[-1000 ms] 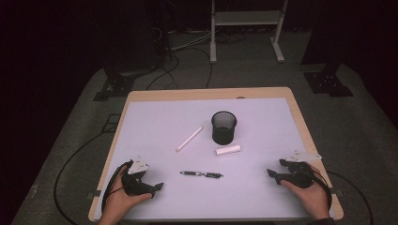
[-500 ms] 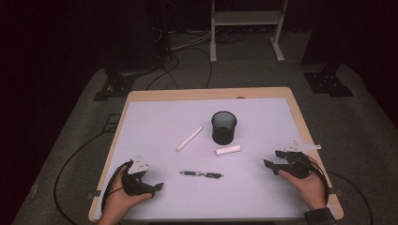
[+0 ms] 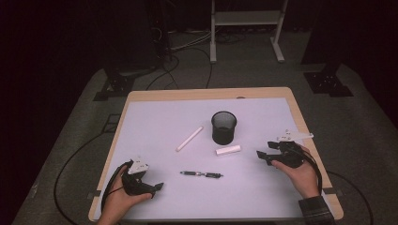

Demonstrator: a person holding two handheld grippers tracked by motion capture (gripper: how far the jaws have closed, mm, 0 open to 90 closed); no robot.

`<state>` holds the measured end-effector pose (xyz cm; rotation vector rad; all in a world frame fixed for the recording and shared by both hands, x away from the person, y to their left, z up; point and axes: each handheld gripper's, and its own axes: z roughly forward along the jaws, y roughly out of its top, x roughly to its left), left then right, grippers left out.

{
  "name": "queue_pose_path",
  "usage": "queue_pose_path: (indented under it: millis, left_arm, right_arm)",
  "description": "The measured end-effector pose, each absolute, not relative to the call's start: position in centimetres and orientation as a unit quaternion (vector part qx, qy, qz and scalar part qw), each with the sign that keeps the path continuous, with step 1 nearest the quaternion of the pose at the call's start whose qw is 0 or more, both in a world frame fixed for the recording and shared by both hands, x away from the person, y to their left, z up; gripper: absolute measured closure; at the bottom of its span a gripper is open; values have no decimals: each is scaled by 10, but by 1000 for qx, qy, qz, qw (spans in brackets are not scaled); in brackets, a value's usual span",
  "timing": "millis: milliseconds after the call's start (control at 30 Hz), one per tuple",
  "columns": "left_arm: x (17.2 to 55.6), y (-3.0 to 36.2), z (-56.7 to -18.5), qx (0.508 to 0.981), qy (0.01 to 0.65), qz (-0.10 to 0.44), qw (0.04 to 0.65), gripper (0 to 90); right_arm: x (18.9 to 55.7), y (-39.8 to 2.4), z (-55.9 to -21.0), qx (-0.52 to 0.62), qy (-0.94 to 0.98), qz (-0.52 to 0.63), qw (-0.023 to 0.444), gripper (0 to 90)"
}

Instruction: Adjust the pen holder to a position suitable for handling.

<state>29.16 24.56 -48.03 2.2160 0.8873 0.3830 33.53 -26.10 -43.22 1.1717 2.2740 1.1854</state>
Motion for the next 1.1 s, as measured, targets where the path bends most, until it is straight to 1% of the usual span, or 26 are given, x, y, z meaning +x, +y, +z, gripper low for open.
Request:
queue_pose_path:
  millis: [633, 867, 1100]
  left_arm:
    - [291, 246, -481, 857, 344, 148, 355, 4]
    - [291, 246, -480, 857, 344, 148, 355, 4]
    - [291, 246, -481, 856, 344, 148, 356, 4]
  right_arm:
    - [361, -245, -414, 395, 796, 428, 163, 356]
    - [368, -237, -410, 389, 796, 433, 164, 383]
    - [376, -233, -404, 389, 795, 436, 164, 389]
